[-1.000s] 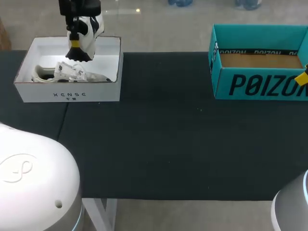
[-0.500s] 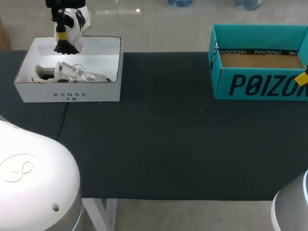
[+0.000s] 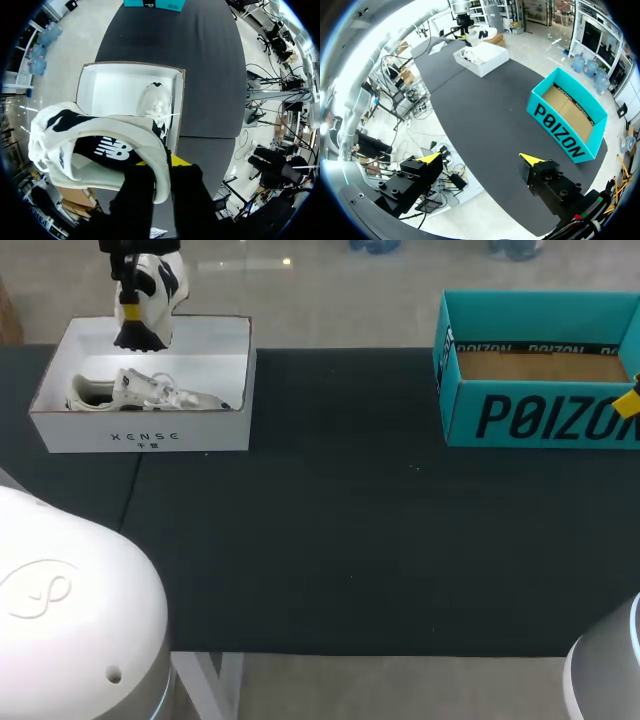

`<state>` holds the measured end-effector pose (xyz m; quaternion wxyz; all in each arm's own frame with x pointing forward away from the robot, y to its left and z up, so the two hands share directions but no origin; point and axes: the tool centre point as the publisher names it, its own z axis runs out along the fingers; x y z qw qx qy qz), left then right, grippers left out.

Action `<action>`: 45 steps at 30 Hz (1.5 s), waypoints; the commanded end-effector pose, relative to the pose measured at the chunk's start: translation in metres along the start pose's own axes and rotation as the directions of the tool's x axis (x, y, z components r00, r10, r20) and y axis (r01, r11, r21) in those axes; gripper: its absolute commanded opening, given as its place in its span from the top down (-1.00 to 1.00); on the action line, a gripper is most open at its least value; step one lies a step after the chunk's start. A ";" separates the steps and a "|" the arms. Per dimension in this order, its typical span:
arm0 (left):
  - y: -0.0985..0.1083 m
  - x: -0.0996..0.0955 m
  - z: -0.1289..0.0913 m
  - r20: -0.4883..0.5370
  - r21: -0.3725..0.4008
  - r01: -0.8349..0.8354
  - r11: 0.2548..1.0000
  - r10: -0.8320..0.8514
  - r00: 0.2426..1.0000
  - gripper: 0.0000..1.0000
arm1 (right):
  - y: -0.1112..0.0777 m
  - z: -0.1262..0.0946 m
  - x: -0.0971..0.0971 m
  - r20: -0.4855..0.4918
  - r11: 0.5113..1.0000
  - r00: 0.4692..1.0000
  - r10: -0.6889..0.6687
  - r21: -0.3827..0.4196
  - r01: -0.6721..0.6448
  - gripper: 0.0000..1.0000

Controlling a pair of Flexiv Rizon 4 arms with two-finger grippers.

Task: Take the shoe out of the shoebox, open the shoe tongue, remove and reinsert the insole, then place the shoe into the shoebox

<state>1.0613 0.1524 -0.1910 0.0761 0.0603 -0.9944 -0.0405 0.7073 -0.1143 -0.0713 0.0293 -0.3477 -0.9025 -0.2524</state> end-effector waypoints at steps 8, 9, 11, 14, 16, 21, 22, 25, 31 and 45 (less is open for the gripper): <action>0.014 -0.005 -0.011 0.037 -0.109 -0.319 0.941 0.325 0.945 1.00 | 0.002 0.000 -0.001 -0.003 1.000 1.000 0.001 0.006 -0.001 -1.00; 0.017 -0.005 -0.013 0.027 -0.112 -0.387 0.915 0.392 0.920 1.00 | 0.002 0.000 -0.001 -0.003 1.000 1.000 0.001 0.006 -0.001 -1.00; 0.024 -0.008 -0.017 0.042 -0.144 -0.478 0.866 0.488 0.872 1.00 | 0.002 0.000 -0.001 -0.003 1.000 1.000 0.001 0.006 -0.001 -1.00; 0.036 -0.016 -0.019 0.030 -0.100 -0.635 0.766 0.640 0.767 1.00 | 0.002 0.000 -0.001 -0.003 1.000 1.000 0.001 0.006 -0.001 -1.00; 0.044 -0.021 -0.018 0.033 -0.113 -0.678 0.727 0.684 0.728 1.00 | 0.002 0.000 -0.001 -0.003 1.000 1.000 0.001 0.006 -0.001 -1.00; 0.062 -0.029 -0.008 0.013 -0.094 -0.843 0.530 0.847 0.531 1.00 | 0.002 0.000 -0.001 -0.003 1.000 1.000 0.001 0.006 -0.001 -1.00; 0.066 -0.031 -0.005 0.001 -0.098 -0.863 0.495 0.868 0.497 1.00 | 0.002 0.000 -0.001 -0.003 1.000 1.000 0.001 0.006 -0.001 -1.00; 0.076 -0.034 0.001 -0.014 -0.109 -0.920 0.377 0.925 0.380 1.00 | 0.002 0.000 -0.001 -0.003 1.000 1.000 0.001 0.006 -0.001 -1.00; 0.095 -0.032 0.003 -0.017 -0.211 -0.974 0.079 0.996 0.085 1.00 | 0.002 0.000 -0.001 -0.003 1.000 1.000 0.001 0.006 -0.001 -1.00; 0.095 -0.032 0.003 -0.017 -0.211 -0.974 0.079 0.996 0.085 1.00 | 0.002 0.000 -0.001 -0.003 1.000 1.000 0.001 0.006 -0.001 -1.00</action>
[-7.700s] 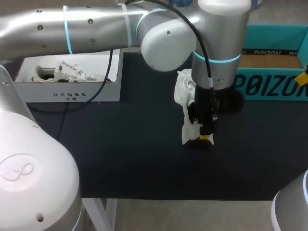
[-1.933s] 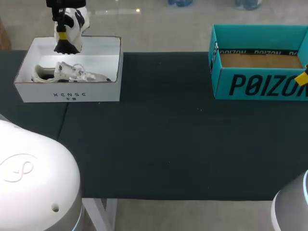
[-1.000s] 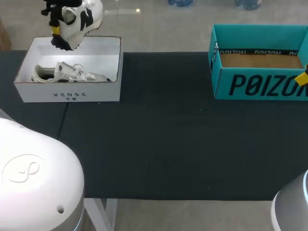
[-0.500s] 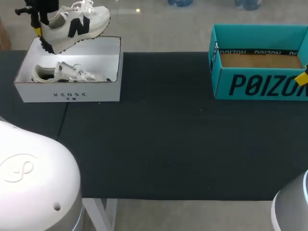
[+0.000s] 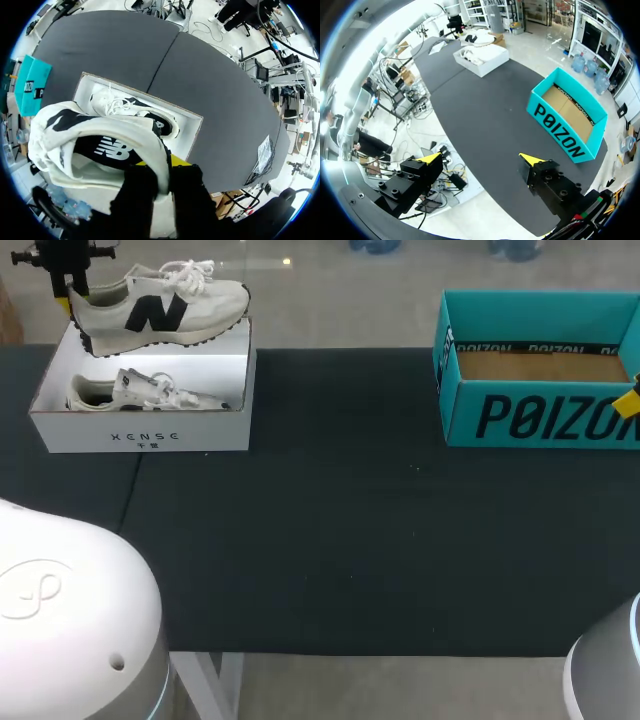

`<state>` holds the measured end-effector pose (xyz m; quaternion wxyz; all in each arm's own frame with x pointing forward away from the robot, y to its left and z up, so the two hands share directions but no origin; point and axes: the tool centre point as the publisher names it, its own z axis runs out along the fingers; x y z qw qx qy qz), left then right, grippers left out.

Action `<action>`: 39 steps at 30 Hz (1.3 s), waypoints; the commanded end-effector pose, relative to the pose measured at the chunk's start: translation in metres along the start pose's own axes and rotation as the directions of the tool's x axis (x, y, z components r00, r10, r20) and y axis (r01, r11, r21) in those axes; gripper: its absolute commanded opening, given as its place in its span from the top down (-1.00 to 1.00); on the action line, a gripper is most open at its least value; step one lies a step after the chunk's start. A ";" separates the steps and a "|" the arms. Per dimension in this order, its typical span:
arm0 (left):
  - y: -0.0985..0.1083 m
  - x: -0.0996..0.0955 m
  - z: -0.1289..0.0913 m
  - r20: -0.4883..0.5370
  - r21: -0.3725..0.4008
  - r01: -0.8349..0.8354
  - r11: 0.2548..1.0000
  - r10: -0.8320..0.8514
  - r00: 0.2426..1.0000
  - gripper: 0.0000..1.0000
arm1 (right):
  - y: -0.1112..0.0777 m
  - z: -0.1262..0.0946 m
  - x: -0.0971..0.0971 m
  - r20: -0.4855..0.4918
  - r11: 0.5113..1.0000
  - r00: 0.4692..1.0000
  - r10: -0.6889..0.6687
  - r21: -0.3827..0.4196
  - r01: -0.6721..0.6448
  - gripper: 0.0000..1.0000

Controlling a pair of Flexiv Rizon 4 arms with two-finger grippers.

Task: Take the shoe out of the shoebox, open the shoe tongue, remove and reinsert the insole, then place the shoe into the shoebox

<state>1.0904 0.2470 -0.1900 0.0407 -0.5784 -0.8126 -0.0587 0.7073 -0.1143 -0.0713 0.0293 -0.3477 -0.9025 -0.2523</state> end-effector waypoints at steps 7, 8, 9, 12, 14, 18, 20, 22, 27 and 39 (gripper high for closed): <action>-0.007 0.006 0.000 0.021 -0.044 -0.137 0.990 0.138 0.990 1.00 | 0.002 0.000 -0.001 -0.003 1.000 1.000 0.001 0.006 -0.001 -1.00; -0.007 0.006 0.000 0.021 -0.044 -0.137 0.990 0.138 0.990 1.00 | 0.002 0.000 -0.001 -0.003 1.000 1.000 0.001 0.006 -0.001 -1.00; -0.007 0.006 0.000 0.021 -0.044 -0.137 0.990 0.138 0.990 1.00 | 0.002 0.000 -0.001 -0.003 1.000 1.000 0.001 0.006 -0.001 -1.00; -0.004 0.005 -0.001 0.004 -0.065 -0.169 0.983 0.170 0.985 1.00 | 0.002 0.000 -0.001 -0.003 1.000 1.000 0.001 0.006 -0.001 -1.00; 0.005 0.002 -0.003 -0.012 -0.083 -0.199 0.976 0.199 0.980 1.00 | 0.002 0.000 -0.001 -0.003 1.000 1.000 0.001 0.006 -0.001 -1.00; 0.026 -0.006 -0.003 -0.040 -0.099 -0.315 0.944 0.313 0.949 1.00 | 0.002 0.000 -0.001 -0.003 1.000 1.000 0.001 0.006 -0.001 -1.00; 0.036 -0.010 -0.004 -0.094 -0.130 -0.350 0.928 0.340 0.936 1.00 | 0.002 0.000 -0.001 -0.003 1.000 1.000 0.001 0.006 -0.001 -1.00; 0.047 -0.012 -0.005 -0.097 -0.133 -0.397 0.908 0.387 0.917 1.00 | 0.002 0.000 -0.001 -0.003 1.000 1.000 0.001 0.006 -0.001 -1.00; 0.077 -0.011 0.003 -0.163 -0.142 -0.401 0.905 0.379 0.911 1.00 | 0.002 0.000 -0.001 -0.003 1.000 1.000 0.001 0.006 -0.001 -1.00; 0.109 0.003 0.031 -0.136 -0.104 -0.224 0.969 0.209 0.968 1.00 | 0.002 0.000 -0.001 -0.003 1.000 1.000 0.001 0.006 -0.001 -1.00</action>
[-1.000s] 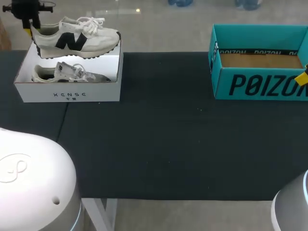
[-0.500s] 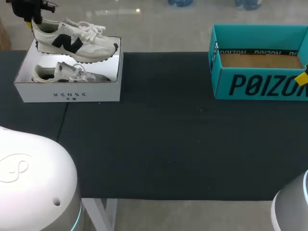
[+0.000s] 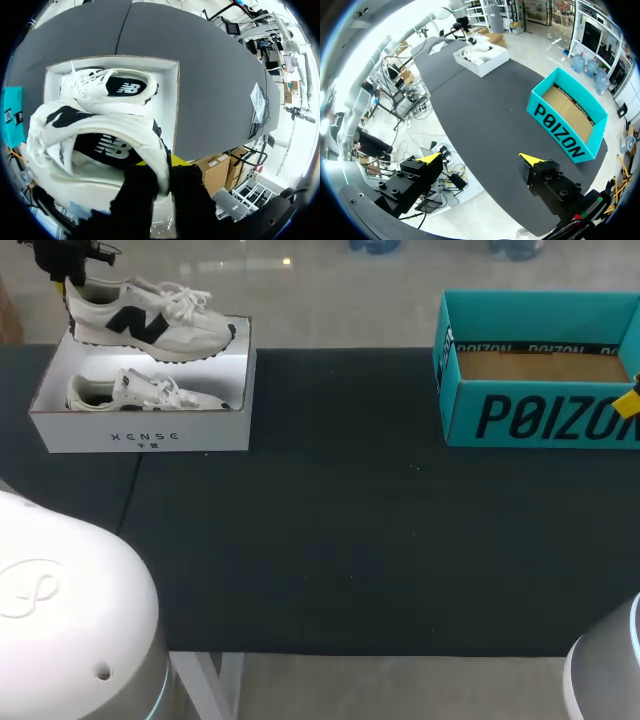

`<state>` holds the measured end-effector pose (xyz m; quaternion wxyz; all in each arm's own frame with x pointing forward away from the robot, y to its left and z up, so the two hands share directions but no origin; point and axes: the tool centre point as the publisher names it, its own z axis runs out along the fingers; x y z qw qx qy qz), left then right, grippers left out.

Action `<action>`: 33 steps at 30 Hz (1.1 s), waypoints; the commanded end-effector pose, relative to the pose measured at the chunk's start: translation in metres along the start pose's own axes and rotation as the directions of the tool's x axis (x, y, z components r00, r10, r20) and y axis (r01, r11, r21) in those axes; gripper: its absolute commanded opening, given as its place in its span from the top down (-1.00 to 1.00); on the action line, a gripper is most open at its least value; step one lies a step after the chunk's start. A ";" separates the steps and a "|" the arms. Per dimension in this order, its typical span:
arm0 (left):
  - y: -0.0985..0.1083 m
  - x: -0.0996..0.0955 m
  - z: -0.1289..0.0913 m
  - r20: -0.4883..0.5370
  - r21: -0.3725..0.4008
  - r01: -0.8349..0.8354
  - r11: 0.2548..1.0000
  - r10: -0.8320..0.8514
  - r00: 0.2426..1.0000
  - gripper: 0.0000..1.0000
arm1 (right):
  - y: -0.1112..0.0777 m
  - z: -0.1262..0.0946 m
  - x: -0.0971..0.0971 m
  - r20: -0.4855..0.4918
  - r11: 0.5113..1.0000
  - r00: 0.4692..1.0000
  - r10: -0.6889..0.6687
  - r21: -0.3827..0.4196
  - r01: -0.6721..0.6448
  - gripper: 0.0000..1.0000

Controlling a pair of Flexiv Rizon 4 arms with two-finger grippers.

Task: Take the shoe out of the shoebox, open the shoe tongue, remove and reinsert the insole, then place the shoe into the shoebox

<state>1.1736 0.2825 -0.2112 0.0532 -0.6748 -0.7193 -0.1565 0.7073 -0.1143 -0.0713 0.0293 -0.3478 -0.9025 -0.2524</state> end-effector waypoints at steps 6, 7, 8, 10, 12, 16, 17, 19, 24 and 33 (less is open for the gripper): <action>0.017 0.010 0.016 0.020 0.063 0.085 0.994 -0.087 0.996 1.00 | 0.002 0.000 -0.001 -0.003 1.000 1.000 0.001 0.006 -0.001 -1.00; 0.017 0.010 0.017 0.016 0.064 0.086 0.994 -0.087 0.996 1.00 | 0.002 0.000 -0.001 -0.003 1.000 1.000 0.001 0.006 -0.001 -1.00; 0.017 0.010 0.017 0.014 0.064 0.085 0.994 -0.086 0.996 1.00 | 0.002 0.000 -0.001 -0.003 1.000 1.000 0.001 0.006 -0.001 -1.00; 0.018 0.010 0.017 0.012 0.061 0.083 0.995 -0.084 0.996 1.00 | 0.002 0.000 -0.001 -0.003 1.000 1.000 0.001 0.006 -0.001 -1.00; 0.019 0.009 0.016 0.011 0.052 0.077 0.996 -0.078 0.997 1.00 | 0.002 0.000 -0.001 -0.003 1.000 1.000 0.001 0.006 -0.001 -1.00; 0.020 0.004 0.020 0.002 0.045 0.071 0.996 -0.071 0.997 1.00 | 0.002 0.000 -0.001 -0.003 1.000 1.000 0.001 0.006 -0.001 -1.00; 0.021 0.003 0.022 0.000 0.045 0.071 0.996 -0.071 0.997 1.00 | 0.002 0.000 -0.001 -0.003 1.000 1.000 0.001 0.006 -0.001 -1.00; 0.020 0.002 0.028 0.016 0.048 0.064 0.997 -0.065 0.998 1.00 | 0.002 0.000 -0.001 -0.003 1.000 1.000 0.001 0.006 -0.001 -1.00; 0.016 -0.006 0.044 0.037 0.024 0.029 0.999 -0.030 0.999 1.00 | 0.002 0.000 -0.001 -0.003 1.000 1.000 0.001 0.006 -0.001 -1.00; 0.014 -0.014 0.082 0.040 0.050 0.016 0.999 -0.018 0.999 1.00 | 0.002 0.000 -0.001 -0.003 1.000 1.000 0.001 0.006 -0.001 -1.00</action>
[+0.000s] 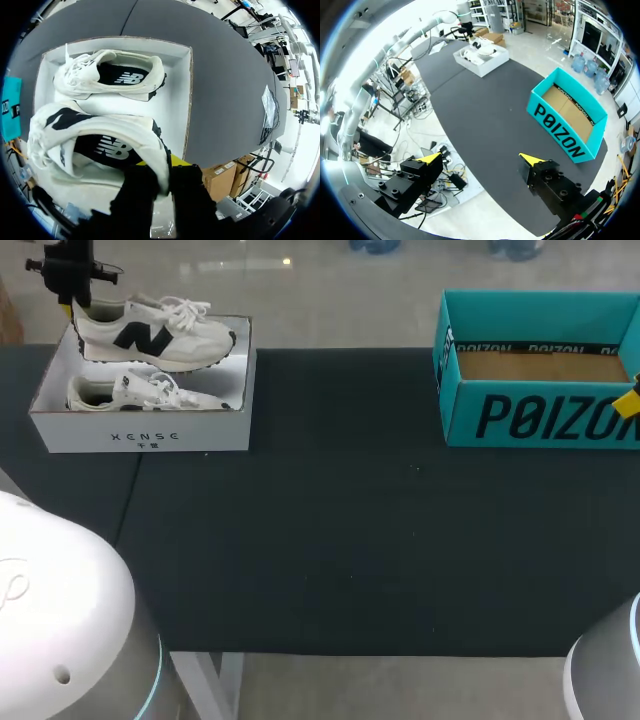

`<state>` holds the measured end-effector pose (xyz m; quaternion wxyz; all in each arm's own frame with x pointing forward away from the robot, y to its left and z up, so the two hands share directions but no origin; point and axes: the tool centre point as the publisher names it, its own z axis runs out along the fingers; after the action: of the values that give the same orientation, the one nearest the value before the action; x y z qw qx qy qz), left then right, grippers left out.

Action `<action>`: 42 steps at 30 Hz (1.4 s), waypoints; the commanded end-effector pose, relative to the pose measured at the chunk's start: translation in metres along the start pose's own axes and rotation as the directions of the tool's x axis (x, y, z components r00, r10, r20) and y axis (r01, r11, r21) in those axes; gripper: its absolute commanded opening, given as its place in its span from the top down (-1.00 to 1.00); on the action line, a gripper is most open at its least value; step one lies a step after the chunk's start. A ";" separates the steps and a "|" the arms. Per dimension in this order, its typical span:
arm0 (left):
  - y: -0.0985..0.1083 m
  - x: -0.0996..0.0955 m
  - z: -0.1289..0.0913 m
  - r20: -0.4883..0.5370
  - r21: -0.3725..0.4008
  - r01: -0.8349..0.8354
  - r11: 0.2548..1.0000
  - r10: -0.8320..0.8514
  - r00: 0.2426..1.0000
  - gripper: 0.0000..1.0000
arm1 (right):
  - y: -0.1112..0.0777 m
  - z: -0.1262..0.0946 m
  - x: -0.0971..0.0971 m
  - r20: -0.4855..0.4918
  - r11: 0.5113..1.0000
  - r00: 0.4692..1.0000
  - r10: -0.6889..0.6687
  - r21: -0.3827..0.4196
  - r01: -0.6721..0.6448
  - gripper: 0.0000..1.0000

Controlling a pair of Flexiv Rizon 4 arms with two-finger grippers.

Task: Take the shoe out of the shoebox, open the shoe tongue, remove and reinsert the insole, then place the shoe into the shoebox

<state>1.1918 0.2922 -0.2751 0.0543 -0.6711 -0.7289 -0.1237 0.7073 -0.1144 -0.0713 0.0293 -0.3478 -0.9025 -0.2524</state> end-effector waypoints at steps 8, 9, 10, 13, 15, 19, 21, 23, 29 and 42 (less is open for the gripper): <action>0.012 -0.008 0.040 0.000 0.014 0.045 0.999 -0.045 0.999 1.00 | 0.002 0.000 -0.001 -0.003 1.000 1.000 0.001 0.006 -0.001 -1.00; 0.013 -0.009 0.042 0.001 0.014 0.046 0.999 -0.046 0.999 1.00 | 0.002 0.000 -0.001 -0.003 1.000 1.000 0.001 0.006 -0.001 -1.00; 0.013 -0.010 0.044 0.001 0.016 0.046 0.999 -0.046 0.999 1.00 | 0.002 0.000 -0.001 -0.003 1.000 1.000 0.001 0.006 -0.001 -1.00; 0.013 -0.012 0.052 0.000 0.023 0.047 0.999 -0.047 0.999 1.00 | 0.002 0.000 -0.001 -0.003 1.000 1.000 0.001 0.006 -0.001 -1.00; 0.011 -0.014 0.057 -0.003 0.026 0.047 0.999 -0.047 0.999 1.00 | 0.002 0.000 -0.001 -0.003 1.000 1.000 0.001 0.006 -0.001 -1.00; 0.009 -0.017 0.069 -0.008 0.045 0.035 0.998 -0.034 0.999 1.00 | 0.002 0.000 -0.001 -0.003 1.000 1.000 0.001 0.006 -0.001 -1.00; 0.008 -0.018 0.075 -0.009 0.060 0.037 0.997 -0.037 0.999 1.00 | 0.002 0.000 -0.001 -0.003 1.000 1.000 0.001 0.006 -0.001 -1.00; 0.007 -0.019 0.081 -0.006 0.072 0.032 0.997 -0.031 0.999 1.00 | 0.002 0.000 -0.001 -0.003 1.000 1.000 0.001 0.006 -0.001 -1.00; 0.009 -0.019 0.088 -0.009 0.097 0.033 0.995 -0.033 0.999 1.00 | 0.002 0.000 -0.001 -0.003 1.000 1.000 0.001 0.006 -0.001 -1.00; -0.001 -0.018 0.053 0.051 0.070 0.018 0.997 -0.022 0.998 -1.00 | 0.002 0.000 -0.001 -0.003 1.000 1.000 0.001 0.006 -0.001 -1.00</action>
<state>1.2074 0.2850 -0.3512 0.0683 -0.6598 -0.7436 -0.0843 0.7073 -0.1143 -0.0713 0.0293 -0.3478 -0.9025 -0.2524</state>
